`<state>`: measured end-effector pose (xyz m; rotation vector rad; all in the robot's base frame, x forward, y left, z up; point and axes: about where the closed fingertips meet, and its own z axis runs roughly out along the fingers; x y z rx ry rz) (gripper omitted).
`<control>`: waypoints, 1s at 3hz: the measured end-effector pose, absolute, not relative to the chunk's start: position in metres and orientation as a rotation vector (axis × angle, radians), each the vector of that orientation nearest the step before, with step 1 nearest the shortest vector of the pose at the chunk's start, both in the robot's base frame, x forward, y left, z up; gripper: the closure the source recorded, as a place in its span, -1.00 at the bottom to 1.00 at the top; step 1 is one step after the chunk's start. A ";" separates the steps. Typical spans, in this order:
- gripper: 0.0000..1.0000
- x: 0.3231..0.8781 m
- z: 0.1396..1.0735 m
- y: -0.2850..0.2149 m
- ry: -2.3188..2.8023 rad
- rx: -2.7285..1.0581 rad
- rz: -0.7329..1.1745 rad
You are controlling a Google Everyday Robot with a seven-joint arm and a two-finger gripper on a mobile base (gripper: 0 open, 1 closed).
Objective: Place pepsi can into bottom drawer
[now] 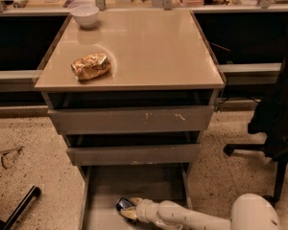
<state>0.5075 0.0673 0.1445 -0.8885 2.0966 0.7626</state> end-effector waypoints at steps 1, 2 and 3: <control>-0.77 0.507 0.144 0.067 2.097 -0.889 0.763; -1.00 0.507 0.144 0.067 2.097 -0.889 0.763; -1.00 0.507 0.144 0.067 2.097 -0.889 0.763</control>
Offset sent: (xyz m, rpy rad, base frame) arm 0.0000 0.0000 0.0000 0.0000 0.0000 0.0000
